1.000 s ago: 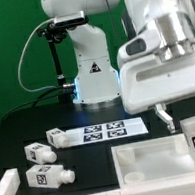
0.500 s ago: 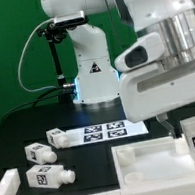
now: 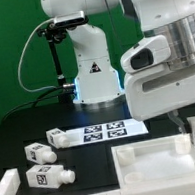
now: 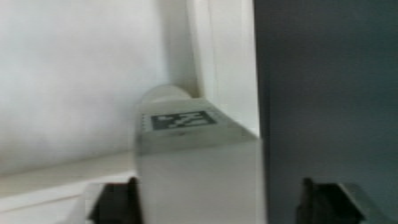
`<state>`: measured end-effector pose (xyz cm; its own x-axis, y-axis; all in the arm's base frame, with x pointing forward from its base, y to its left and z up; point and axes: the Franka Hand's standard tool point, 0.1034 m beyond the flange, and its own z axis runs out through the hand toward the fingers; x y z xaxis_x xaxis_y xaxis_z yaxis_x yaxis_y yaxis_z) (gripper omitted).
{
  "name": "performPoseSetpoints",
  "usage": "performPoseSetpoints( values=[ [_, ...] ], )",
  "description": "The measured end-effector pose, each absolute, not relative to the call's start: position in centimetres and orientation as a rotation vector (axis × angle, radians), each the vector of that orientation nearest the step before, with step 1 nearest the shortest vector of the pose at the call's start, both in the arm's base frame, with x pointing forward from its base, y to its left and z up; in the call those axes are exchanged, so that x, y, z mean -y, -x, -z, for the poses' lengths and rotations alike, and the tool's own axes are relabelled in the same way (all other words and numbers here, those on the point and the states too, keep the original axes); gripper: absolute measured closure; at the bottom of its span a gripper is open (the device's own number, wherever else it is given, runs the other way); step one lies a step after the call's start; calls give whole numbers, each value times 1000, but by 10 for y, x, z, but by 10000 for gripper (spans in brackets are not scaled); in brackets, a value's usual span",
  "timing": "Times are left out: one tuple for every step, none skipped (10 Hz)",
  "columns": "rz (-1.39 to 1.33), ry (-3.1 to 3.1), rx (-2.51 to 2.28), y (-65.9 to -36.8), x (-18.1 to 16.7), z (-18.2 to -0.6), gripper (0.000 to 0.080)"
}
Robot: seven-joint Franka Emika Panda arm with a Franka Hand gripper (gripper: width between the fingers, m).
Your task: Assemble one leg
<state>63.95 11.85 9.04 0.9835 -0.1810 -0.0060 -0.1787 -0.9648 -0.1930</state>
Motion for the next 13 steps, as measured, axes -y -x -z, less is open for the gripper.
performPoseSetpoints(
  values=[
    [10, 2926, -361, -640, -116, -90, 491],
    [7, 2905, -513, -641, -116, -90, 491],
    [10, 2881, -631, -642, -114, -90, 491],
    [4, 2855, -736, -643, -110, -90, 492],
    [2, 2783, -943, -645, -107, -89, 492],
    [23, 2706, -1128, -646, -104, -88, 496],
    [35, 2592, -1329, -646, -102, -88, 496],
    [16, 2472, -1502, -645, -101, -88, 496],
    [-8, 2379, -1625, -644, -101, -88, 496],
    [-14, 2351, -1665, -644, -101, -88, 496],
    [-12, 2361, -1652, -644, -100, -88, 496],
    [-8, 2385, -1619, -644, -101, -87, 399],
    [6, 2438, -1544, -644, -100, -87, 399]
  ],
)
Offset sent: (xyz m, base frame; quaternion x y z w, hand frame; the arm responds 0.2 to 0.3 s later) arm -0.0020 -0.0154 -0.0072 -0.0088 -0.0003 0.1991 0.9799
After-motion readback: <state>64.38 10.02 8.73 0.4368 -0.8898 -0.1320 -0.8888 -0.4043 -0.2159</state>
